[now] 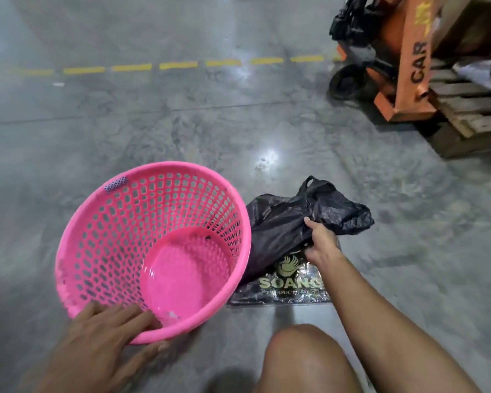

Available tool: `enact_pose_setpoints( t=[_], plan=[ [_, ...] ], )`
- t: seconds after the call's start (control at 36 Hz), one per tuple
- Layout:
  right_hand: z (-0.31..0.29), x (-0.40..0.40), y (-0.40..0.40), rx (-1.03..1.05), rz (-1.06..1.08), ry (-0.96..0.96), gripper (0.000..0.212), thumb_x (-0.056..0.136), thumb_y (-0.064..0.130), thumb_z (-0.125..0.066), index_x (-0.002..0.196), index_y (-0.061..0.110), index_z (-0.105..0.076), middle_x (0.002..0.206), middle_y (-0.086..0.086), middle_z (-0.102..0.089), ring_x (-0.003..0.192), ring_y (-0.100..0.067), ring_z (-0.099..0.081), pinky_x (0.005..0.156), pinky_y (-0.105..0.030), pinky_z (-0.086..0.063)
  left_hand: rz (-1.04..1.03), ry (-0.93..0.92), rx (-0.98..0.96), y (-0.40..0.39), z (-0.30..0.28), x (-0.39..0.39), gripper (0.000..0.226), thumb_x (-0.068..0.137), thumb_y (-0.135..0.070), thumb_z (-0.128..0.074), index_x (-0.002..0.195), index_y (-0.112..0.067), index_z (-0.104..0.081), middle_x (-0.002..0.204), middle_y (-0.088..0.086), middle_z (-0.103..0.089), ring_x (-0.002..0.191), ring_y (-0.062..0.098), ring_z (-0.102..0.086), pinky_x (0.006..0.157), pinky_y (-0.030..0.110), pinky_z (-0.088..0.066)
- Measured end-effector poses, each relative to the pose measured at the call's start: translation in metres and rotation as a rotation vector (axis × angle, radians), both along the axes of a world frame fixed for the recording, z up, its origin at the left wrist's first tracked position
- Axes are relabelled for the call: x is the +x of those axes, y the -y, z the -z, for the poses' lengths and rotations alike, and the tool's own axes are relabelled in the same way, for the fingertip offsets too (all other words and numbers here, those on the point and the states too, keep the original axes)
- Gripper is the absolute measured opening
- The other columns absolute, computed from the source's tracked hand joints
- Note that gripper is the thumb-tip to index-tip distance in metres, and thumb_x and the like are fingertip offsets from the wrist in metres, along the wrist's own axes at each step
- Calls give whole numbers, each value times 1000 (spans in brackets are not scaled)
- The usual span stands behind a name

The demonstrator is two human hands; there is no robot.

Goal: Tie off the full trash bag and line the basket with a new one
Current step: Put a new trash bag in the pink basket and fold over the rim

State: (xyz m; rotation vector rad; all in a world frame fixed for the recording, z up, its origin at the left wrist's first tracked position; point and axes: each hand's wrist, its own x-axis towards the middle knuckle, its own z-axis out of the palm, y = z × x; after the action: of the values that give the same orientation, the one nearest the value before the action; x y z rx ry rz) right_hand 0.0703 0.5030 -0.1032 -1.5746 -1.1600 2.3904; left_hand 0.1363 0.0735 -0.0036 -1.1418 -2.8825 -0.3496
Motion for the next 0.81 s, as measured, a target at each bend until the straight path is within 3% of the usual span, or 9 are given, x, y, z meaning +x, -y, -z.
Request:
enact_pose_setpoints(
  t=[0.11,0.22,0.36,0.44,0.53,0.61,0.67,0.75,0.81],
  plan=[
    [-22,-7,4,116,-41,-59,30,94,9,-69,121,-3,-65,110,-16,-76,98,-31,-72,83,-46,-60,-36,52,12,-1,-3,-1,32,89,-71,-41,93,-48,-63,79,-26,-61,65,0,-60,68,31,-34],
    [-47,-7,2,191,28,-83,28,95,11,-69,119,-2,-63,109,-14,-74,99,-30,-72,96,-52,-57,-16,23,32,3,1,1,38,91,-70,-37,93,-45,-66,77,-23,-62,66,3,-63,61,34,-42],
    [-110,-4,-9,217,118,-262,13,95,11,-68,107,7,-69,109,-12,-77,94,-25,-75,71,-38,-60,-19,-56,57,3,7,9,44,90,-71,-37,85,-40,-69,75,-20,-65,65,6,-64,65,34,-34],
    [-160,-1,-6,236,112,-384,16,95,13,-68,109,8,-72,113,-11,-78,112,-29,-72,76,-39,-60,-55,-38,65,-3,6,11,48,88,-74,-36,80,-39,-68,70,-19,-63,63,5,-63,64,34,-34],
    [-219,6,8,235,98,-520,33,98,15,-62,128,4,-68,127,-11,-73,121,-27,-68,90,-39,-59,-124,103,125,-11,0,10,46,82,-81,-42,94,-44,-66,82,-25,-64,70,-1,-65,64,34,-46],
    [-277,18,33,205,48,-664,43,101,18,-56,142,5,-59,138,-11,-68,130,-28,-62,107,-40,-51,-238,301,354,-17,-21,-2,47,79,-81,-49,107,-46,-61,103,-27,-60,90,-7,-62,79,23,-48],
    [-314,28,54,199,1,-735,44,103,20,-51,144,6,-56,140,-10,-66,131,-27,-62,111,-40,-47,-276,388,538,-24,-43,-20,45,82,-75,-52,108,-40,-63,104,-24,-62,96,-4,-61,79,18,-45],
    [-354,42,89,184,-63,-802,42,104,22,-48,142,7,-59,136,-9,-69,126,-24,-65,108,-36,-50,-343,443,754,-37,-69,-62,41,81,-64,-60,107,-33,-64,103,-15,-68,92,-1,-64,81,28,-53],
    [-369,50,106,155,-88,-829,40,104,23,-49,138,8,-62,133,-7,-71,121,-23,-68,104,-34,-53,-404,497,852,-48,-86,-94,50,76,-74,-61,109,-38,-61,111,-10,-67,97,4,-66,89,39,-56]
  ],
)
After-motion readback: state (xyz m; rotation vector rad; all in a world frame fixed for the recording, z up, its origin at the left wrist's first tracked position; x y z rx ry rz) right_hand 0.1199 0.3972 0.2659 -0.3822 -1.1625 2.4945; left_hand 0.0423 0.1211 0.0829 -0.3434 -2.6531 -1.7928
